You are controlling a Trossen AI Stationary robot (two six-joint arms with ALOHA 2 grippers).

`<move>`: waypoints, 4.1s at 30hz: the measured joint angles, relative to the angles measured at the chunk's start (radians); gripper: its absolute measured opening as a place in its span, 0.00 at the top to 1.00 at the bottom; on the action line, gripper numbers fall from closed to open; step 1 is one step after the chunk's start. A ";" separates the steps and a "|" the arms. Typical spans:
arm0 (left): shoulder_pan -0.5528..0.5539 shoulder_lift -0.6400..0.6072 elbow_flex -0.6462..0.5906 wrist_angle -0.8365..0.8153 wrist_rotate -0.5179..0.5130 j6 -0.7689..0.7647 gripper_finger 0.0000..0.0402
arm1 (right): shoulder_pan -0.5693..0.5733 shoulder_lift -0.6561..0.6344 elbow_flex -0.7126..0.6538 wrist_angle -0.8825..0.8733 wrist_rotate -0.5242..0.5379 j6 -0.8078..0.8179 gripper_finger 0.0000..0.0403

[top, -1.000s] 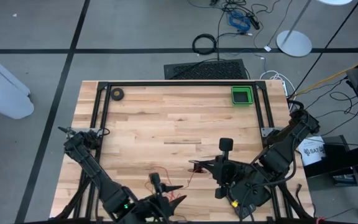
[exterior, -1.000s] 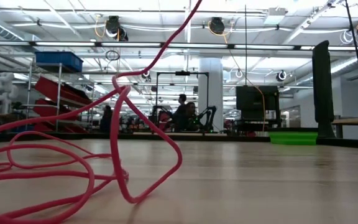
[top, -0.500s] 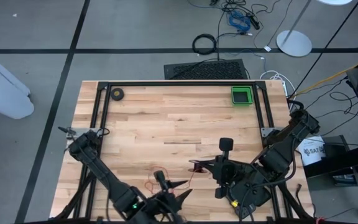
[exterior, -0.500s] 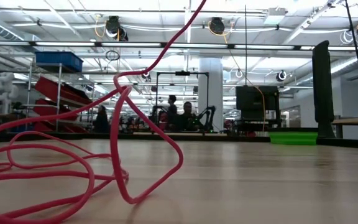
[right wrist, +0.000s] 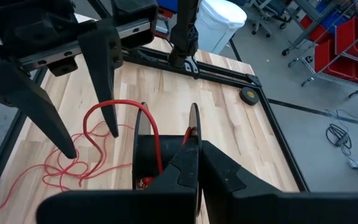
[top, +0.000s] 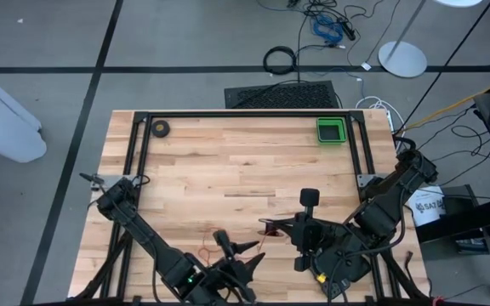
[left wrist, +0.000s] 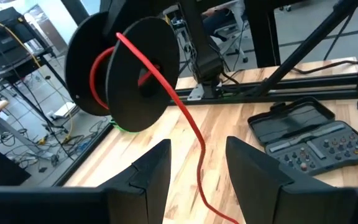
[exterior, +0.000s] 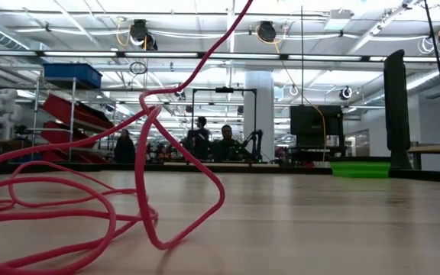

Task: Coil cords
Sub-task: Coil the red wire on the black spool

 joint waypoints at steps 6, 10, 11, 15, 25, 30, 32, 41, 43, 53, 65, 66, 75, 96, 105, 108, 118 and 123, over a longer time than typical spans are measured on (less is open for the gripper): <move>0.000 0.000 0.000 -0.001 0.000 0.001 0.66 | 0.000 0.000 0.000 0.000 0.000 0.000 1.00; 0.002 0.000 0.000 -0.001 0.000 0.001 0.73 | 0.000 0.000 0.000 0.000 0.000 0.000 1.00; 0.003 0.000 0.000 -0.002 0.000 0.001 0.75 | 0.000 0.000 0.000 0.000 0.000 0.000 1.00; 0.003 0.000 0.000 -0.002 -0.017 0.002 0.84 | 0.000 0.000 0.000 0.001 -0.001 0.000 1.00; -0.038 -0.001 0.000 -0.011 -0.207 0.093 0.98 | 0.000 0.000 0.000 0.002 -0.004 0.000 1.00; -0.063 -0.020 0.000 -0.032 -0.301 0.137 0.99 | 0.000 0.000 0.000 0.023 -0.048 0.000 1.00; -0.067 -0.026 0.000 -0.052 -0.310 0.133 0.99 | 0.000 0.000 0.000 0.054 -0.084 -0.014 1.00; -0.046 -0.029 0.000 -0.160 -0.226 0.023 0.99 | 0.038 0.000 0.000 0.239 -0.112 -0.158 1.00; -0.037 -0.029 0.000 -0.200 -0.207 -0.024 0.99 | 0.048 0.000 0.000 0.268 -0.105 -0.176 1.00; 0.011 -0.029 0.000 -0.243 -0.094 -0.132 1.00 | 0.048 0.013 0.000 0.317 0.053 -0.179 1.00; 0.014 -0.029 0.000 -0.242 -0.092 -0.158 1.00 | -0.042 0.095 0.000 0.446 0.189 -0.222 1.00; 0.013 -0.029 0.000 -0.242 -0.092 -0.159 1.00 | -0.048 0.100 0.000 0.452 0.193 -0.224 1.00; 0.016 -0.029 0.000 -0.232 -0.093 -0.158 1.00 | -0.088 0.157 0.000 0.473 0.257 -0.265 1.00; -0.052 -0.075 0.000 -0.231 -0.156 -0.121 1.00 | -0.121 0.190 0.000 0.337 0.168 -0.358 1.00; -0.085 -0.100 0.000 -0.301 -0.139 -0.128 1.00 | -0.126 0.149 0.000 0.280 -0.026 -0.241 1.00; -0.091 -0.100 0.000 -0.335 -0.116 -0.123 1.00 | -0.123 0.123 0.000 0.234 -0.080 -0.179 1.00; -0.091 -0.100 0.000 -0.385 -0.022 -0.079 1.00 | -0.087 0.080 0.000 0.137 -0.235 -0.085 1.00; -0.090 -0.100 0.000 -0.379 0.093 -0.038 0.99 | -0.062 0.069 0.000 0.150 -0.249 -0.088 1.00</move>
